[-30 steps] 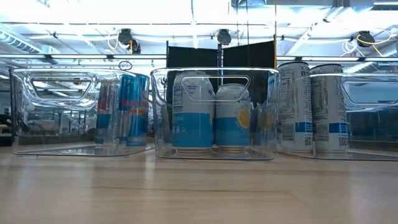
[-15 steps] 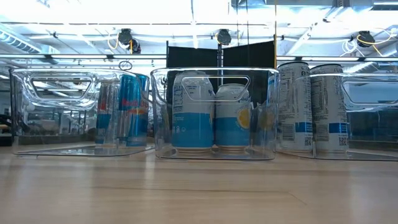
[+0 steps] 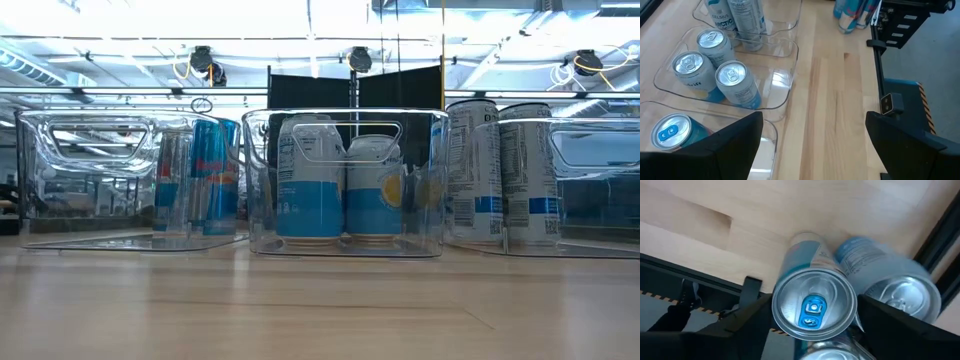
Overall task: Sort soda cans
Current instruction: Put the top blue soda can in the left transparent bin
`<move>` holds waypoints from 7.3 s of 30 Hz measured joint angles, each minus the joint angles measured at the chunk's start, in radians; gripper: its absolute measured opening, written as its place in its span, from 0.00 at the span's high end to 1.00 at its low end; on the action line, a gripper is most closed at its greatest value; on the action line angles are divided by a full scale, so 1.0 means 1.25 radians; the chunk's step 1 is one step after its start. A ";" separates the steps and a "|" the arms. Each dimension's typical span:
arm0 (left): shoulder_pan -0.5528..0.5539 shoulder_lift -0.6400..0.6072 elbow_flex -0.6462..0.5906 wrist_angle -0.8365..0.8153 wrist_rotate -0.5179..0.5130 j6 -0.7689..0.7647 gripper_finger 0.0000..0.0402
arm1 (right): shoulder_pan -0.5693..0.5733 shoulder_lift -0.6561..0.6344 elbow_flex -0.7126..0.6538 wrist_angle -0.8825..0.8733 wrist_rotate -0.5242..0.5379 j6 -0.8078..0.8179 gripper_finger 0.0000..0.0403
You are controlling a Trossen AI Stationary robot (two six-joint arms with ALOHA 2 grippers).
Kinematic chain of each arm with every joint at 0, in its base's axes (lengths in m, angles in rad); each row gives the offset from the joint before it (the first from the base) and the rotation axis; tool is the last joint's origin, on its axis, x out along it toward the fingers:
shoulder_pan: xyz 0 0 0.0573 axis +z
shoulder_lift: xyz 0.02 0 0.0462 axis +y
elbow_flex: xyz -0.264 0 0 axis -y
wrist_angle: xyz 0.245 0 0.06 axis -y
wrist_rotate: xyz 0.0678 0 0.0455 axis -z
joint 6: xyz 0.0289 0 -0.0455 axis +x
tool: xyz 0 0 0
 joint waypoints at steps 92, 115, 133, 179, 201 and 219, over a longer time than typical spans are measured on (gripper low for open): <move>0.000 0.000 0.000 0.021 -0.003 0.001 0.10 | -0.395 0.448 0.662 -0.171 0.106 -0.595 0.35; 0.015 0.000 0.000 0.032 -0.003 0.001 0.10 | -0.345 0.395 0.661 -0.164 0.255 -0.544 0.17; 0.198 0.196 0.032 0.278 0.233 0.092 0.10 | -0.137 0.341 0.648 -0.250 0.451 -0.415 0.17; 0.243 0.637 0.525 0.052 0.317 0.252 0.10 | 0.084 0.235 0.435 -0.251 0.444 -0.296 0.17; 0.247 0.689 0.525 0.032 0.345 0.251 0.26 | 0.087 0.235 0.435 -0.251 0.461 -0.299 0.17; 0.247 0.674 0.644 -0.134 0.344 0.183 0.37 | 0.086 0.235 0.435 -0.251 0.461 -0.300 0.17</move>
